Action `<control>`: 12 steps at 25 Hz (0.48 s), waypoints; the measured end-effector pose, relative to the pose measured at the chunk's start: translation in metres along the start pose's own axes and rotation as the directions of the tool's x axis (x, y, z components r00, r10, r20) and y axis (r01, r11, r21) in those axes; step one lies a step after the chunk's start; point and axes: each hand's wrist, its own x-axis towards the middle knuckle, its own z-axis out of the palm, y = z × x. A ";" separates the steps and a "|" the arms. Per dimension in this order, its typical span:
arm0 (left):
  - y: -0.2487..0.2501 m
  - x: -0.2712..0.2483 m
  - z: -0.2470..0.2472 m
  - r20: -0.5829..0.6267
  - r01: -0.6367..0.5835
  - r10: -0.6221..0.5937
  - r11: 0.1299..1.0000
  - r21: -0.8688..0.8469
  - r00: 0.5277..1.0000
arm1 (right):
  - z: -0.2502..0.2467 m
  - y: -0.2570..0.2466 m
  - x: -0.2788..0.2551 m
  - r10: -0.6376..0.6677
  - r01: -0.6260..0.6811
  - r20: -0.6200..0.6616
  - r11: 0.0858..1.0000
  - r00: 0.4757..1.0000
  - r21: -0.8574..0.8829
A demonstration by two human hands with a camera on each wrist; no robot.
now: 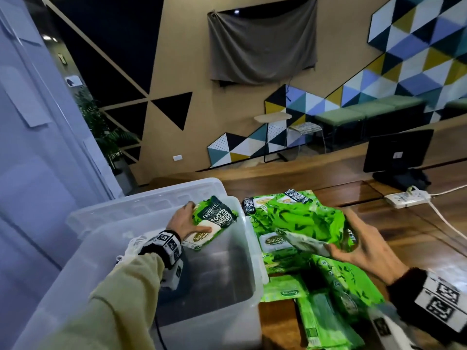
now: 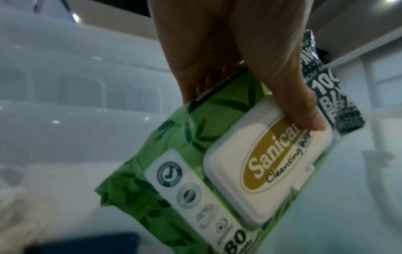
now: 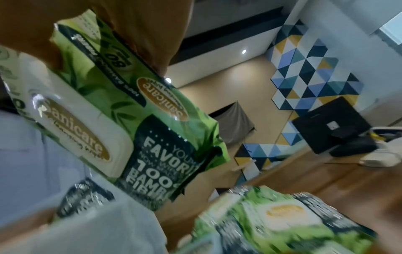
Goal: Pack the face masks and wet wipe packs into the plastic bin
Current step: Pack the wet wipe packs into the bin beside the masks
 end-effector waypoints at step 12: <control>-0.020 0.005 0.084 0.336 -0.205 0.089 0.921 0.331 0.938 | 0.067 -0.101 0.153 -0.135 0.033 0.250 0.926 0.959 0.376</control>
